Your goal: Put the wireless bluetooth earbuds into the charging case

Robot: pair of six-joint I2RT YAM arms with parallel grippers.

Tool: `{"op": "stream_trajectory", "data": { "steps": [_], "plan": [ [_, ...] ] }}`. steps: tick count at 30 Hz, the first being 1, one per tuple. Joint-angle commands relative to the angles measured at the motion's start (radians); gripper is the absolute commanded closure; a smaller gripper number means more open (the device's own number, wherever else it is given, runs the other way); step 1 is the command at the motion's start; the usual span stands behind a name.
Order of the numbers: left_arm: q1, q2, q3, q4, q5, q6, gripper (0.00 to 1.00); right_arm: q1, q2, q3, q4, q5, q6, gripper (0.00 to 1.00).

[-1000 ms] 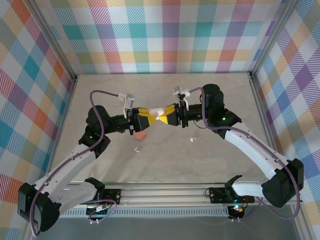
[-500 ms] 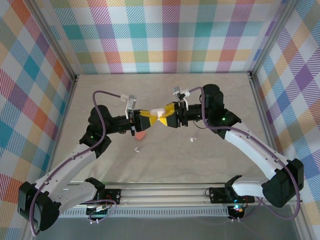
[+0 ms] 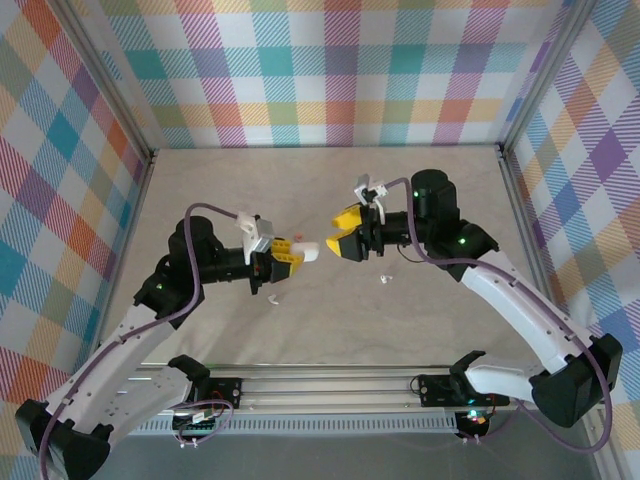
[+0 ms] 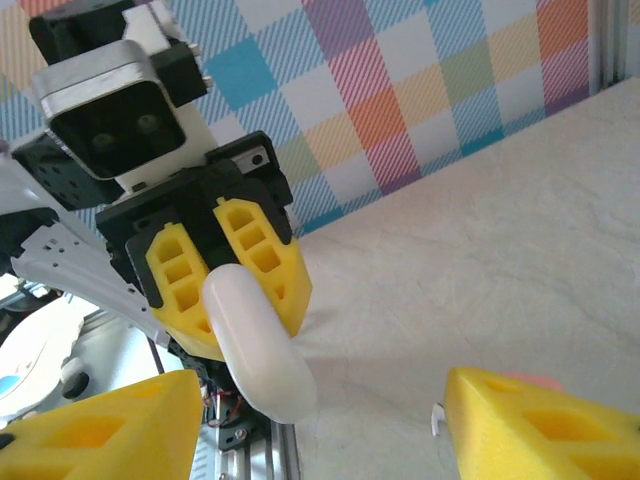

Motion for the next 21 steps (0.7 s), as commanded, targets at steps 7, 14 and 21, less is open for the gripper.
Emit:
{"op": "stream_trajectory", "data": {
  "steps": [7, 14, 21],
  "plan": [
    [-0.01, -0.063, -0.131, 0.188, 0.024, -0.037, 1.0, 0.146, 0.11, 0.109, -0.199, 0.112, -0.197, 0.31],
    [-0.011, -0.054, -0.155, 0.24, 0.067, -0.083, 1.0, 0.154, 0.135, 0.131, -0.211, 0.13, -0.233, 0.3],
    [-0.01, -0.054, -0.161, 0.258, 0.066, -0.097, 1.0, 0.156, 0.141, 0.128, -0.23, 0.111, -0.254, 0.29]
  ]
}}
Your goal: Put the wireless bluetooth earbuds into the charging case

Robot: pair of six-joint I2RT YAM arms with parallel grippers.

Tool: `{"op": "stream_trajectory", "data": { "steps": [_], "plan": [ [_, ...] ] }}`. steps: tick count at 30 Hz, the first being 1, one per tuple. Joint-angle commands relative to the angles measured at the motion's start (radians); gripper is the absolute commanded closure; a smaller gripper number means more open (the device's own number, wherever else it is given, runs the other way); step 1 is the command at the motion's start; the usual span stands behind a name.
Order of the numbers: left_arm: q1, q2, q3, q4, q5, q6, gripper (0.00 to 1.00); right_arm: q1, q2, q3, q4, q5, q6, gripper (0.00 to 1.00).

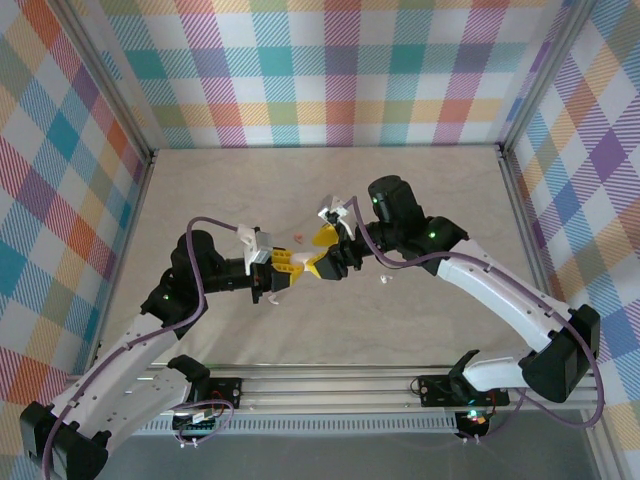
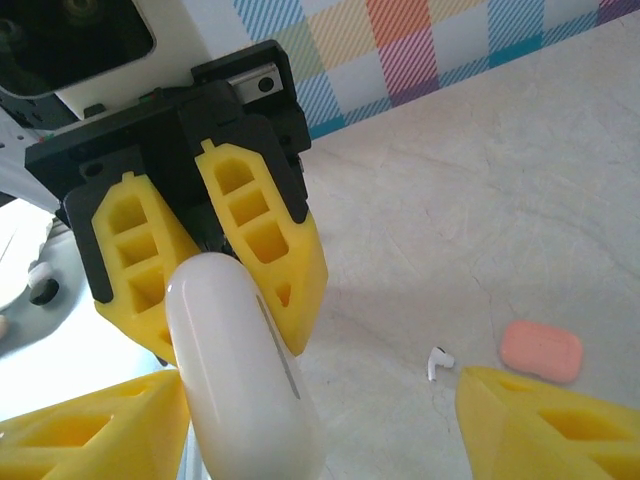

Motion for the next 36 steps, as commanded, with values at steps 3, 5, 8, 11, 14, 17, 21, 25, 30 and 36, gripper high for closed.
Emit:
{"op": "stream_trajectory", "data": {
  "steps": [3, 5, 8, 11, 14, 17, 21, 25, 30, 36],
  "plan": [
    [-0.011, -0.002, -0.012, 0.08, 0.036, -0.03, 1.0, 0.003, 0.024, 0.038, -0.06, 0.027, -0.046, 0.29],
    [-0.011, -0.001, -0.012, 0.083, 0.042, -0.034, 1.0, 0.003, 0.031, 0.049, -0.076, 0.054, -0.045, 0.3],
    [-0.011, -0.001, -0.014, 0.082, 0.048, -0.036, 1.0, 0.003, 0.033, 0.064, -0.084, 0.112, -0.036, 0.3],
    [-0.011, -0.005, -0.02, 0.079, 0.054, -0.037, 1.0, -0.001, 0.031, 0.077, -0.08, 0.145, -0.018, 0.3],
    [-0.011, -0.01, -0.028, 0.08, 0.055, -0.039, 1.0, -0.016, 0.033, 0.086, -0.073, 0.142, -0.001, 0.3],
    [-0.011, -0.015, -0.034, 0.079, 0.056, -0.04, 1.0, -0.039, 0.037, 0.092, -0.063, 0.127, 0.048, 0.3],
    [-0.011, -0.02, -0.037, 0.079, 0.061, -0.04, 1.0, -0.055, 0.046, 0.098, -0.055, 0.12, 0.065, 0.3],
    [-0.011, -0.018, -0.038, 0.068, 0.06, -0.038, 1.0, -0.058, 0.068, 0.114, -0.065, 0.12, 0.071, 0.3],
    [-0.011, -0.018, -0.056, 0.077, 0.061, -0.042, 1.0, -0.063, 0.095, 0.126, -0.083, 0.123, 0.084, 0.3],
    [-0.011, -0.025, -0.074, 0.059, 0.052, -0.024, 1.0, -0.113, 0.094, 0.1, -0.039, 0.056, 0.136, 0.29]
  ]
}}
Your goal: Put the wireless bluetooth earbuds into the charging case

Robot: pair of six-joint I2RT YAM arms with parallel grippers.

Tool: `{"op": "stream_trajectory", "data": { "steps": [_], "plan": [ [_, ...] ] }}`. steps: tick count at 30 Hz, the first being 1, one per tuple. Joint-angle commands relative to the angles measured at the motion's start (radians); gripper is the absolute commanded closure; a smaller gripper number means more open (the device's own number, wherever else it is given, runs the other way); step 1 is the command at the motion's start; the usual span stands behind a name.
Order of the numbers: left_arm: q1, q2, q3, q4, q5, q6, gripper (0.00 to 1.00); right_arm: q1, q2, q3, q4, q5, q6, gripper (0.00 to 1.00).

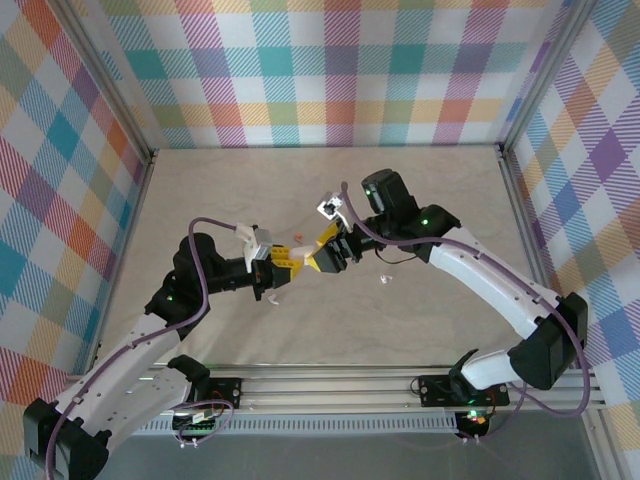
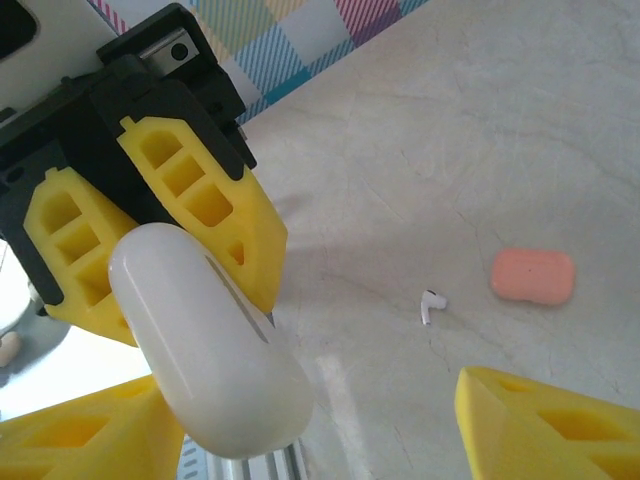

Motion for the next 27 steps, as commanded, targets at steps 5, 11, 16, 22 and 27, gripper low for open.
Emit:
{"op": "stream_trajectory", "data": {
  "steps": [5, 11, 16, 22, 27],
  "plan": [
    [-0.014, -0.025, -0.026, 0.005, 0.128, 0.006, 1.0, -0.1, 0.036, 0.002, 0.113, 0.008, 0.086, 0.29],
    [-0.014, -0.016, -0.011, -0.014, 0.099, 0.002, 1.0, -0.102, 0.064, 0.015, 0.097, -0.028, 0.085, 0.3],
    [-0.014, 0.008, 0.005, -0.043, 0.04, -0.003, 1.0, -0.11, 0.013, -0.024, 0.127, 0.034, 0.117, 0.29],
    [-0.014, 0.031, -0.003, -0.01, 0.002, -0.031, 1.0, -0.217, 0.009, -0.047, 0.031, 0.188, 0.272, 0.3],
    [-0.014, 0.037, -0.007, -0.009, -0.041, -0.039, 1.0, -0.242, 0.052, -0.072, -0.103, 0.407, 0.269, 0.41]
  ]
}}
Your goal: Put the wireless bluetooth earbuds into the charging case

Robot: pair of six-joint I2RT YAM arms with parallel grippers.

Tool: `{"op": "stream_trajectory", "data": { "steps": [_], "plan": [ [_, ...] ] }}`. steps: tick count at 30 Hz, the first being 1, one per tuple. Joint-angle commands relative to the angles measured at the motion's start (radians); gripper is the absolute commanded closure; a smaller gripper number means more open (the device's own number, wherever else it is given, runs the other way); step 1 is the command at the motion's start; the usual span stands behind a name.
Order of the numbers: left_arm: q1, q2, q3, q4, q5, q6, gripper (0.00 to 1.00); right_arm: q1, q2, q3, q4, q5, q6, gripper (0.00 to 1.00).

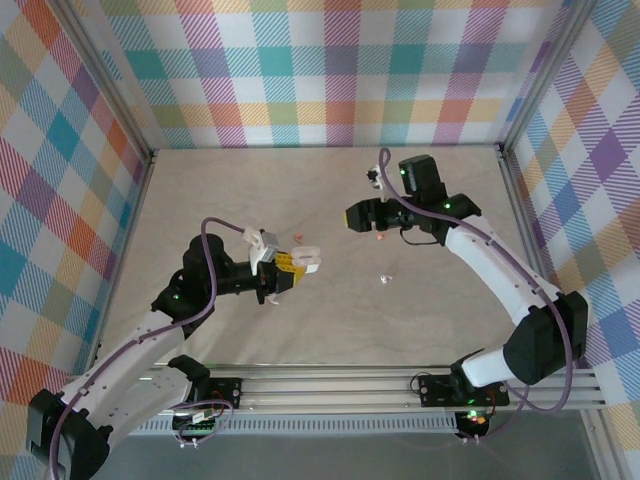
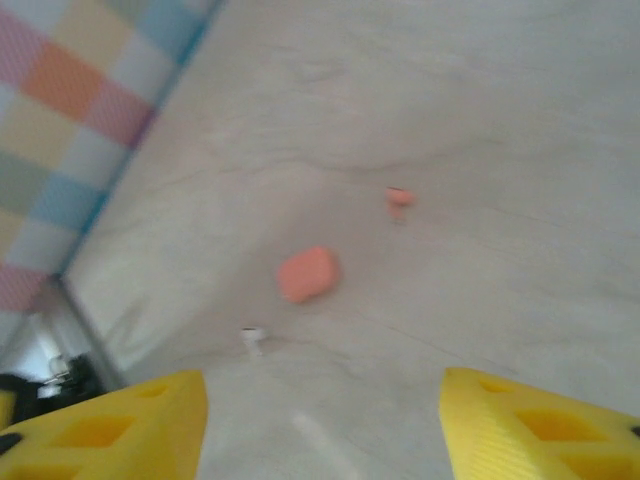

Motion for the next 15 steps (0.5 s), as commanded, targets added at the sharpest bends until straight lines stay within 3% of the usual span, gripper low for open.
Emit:
{"op": "stream_trajectory", "data": {
  "steps": [1, 5, 10, 15],
  "plan": [
    [-0.009, -0.004, 0.014, 0.026, -0.037, -0.014, 1.0, 0.004, 0.044, -0.033, -0.136, 0.183, 0.017, 0.42],
    [-0.009, -0.006, 0.006, 0.038, -0.044, -0.022, 1.0, 0.0, 0.093, -0.081, -0.159, 0.171, -0.044, 0.44],
    [-0.009, -0.012, 0.0, 0.034, -0.054, -0.029, 1.0, -0.097, 0.226, -0.077, -0.192, 0.0, -0.049, 0.43],
    [-0.009, -0.042, -0.023, 0.039, -0.067, -0.052, 1.0, -0.114, 0.351, -0.06, -0.191, -0.01, -0.056, 0.42]
  ]
}}
